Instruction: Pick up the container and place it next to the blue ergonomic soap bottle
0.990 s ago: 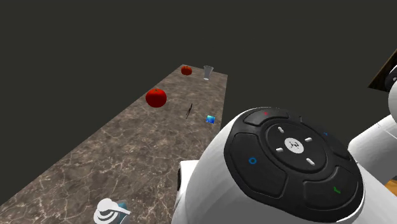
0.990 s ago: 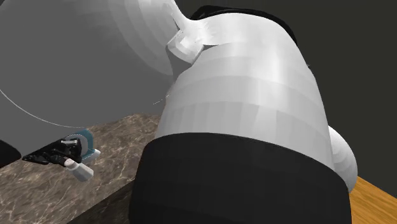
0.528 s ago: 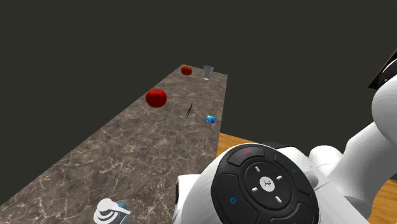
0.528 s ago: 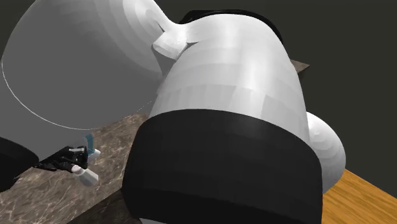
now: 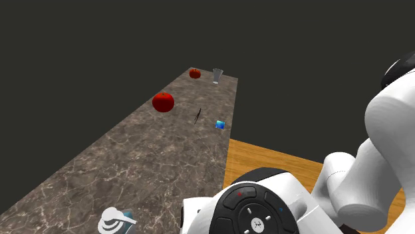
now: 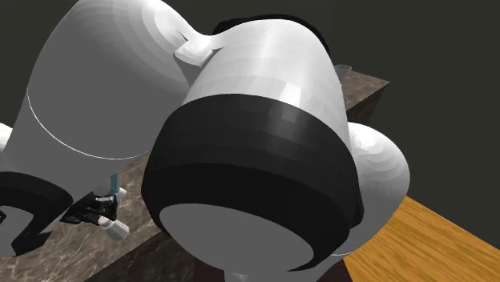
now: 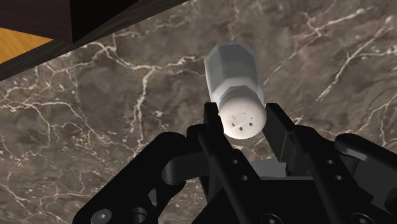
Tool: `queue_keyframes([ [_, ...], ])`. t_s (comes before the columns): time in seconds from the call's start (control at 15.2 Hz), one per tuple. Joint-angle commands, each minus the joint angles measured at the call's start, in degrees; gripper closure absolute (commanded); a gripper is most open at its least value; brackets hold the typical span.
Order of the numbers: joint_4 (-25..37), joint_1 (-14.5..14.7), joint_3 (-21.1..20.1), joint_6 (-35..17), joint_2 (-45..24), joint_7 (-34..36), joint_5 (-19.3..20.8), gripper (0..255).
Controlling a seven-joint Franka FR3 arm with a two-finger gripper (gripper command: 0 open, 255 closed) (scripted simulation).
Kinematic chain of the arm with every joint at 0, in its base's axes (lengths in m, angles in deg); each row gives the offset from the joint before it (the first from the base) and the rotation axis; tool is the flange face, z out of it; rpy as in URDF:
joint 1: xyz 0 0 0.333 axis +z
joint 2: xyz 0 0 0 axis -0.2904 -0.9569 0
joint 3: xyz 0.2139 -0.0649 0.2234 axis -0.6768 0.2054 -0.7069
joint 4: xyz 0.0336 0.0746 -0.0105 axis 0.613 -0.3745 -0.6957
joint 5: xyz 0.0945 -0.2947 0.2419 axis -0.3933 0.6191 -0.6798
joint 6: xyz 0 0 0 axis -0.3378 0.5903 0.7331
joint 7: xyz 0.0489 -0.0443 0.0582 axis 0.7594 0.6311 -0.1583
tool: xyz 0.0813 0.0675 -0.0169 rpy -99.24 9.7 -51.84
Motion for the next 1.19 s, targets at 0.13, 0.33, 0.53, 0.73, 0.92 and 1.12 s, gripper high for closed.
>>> queue_keyframes([
  [0.13, -0.1, -0.1, -0.2, -0.4, -0.4, 0.4, 0.4, 255],
  [0.33, -0.1, -0.1, -0.2, -0.4, -0.4, 0.4, 0.4, 255],
  [0.53, -0.1, -0.1, -0.2, -0.4, -0.4, 0.4, 0.4, 0],
  [0.73, -0.1, -0.1, -0.2, -0.4, -0.4, 0.4, 0.4, 0],
  [0.92, 1.8, 0.7, 0.6, 3.3, 2.6, -1.8, -2.6, 0],
  [1.12, 3.7, 1.5, 1.5, 6.8, 4.8, -3.3, -4.5, 0],
])
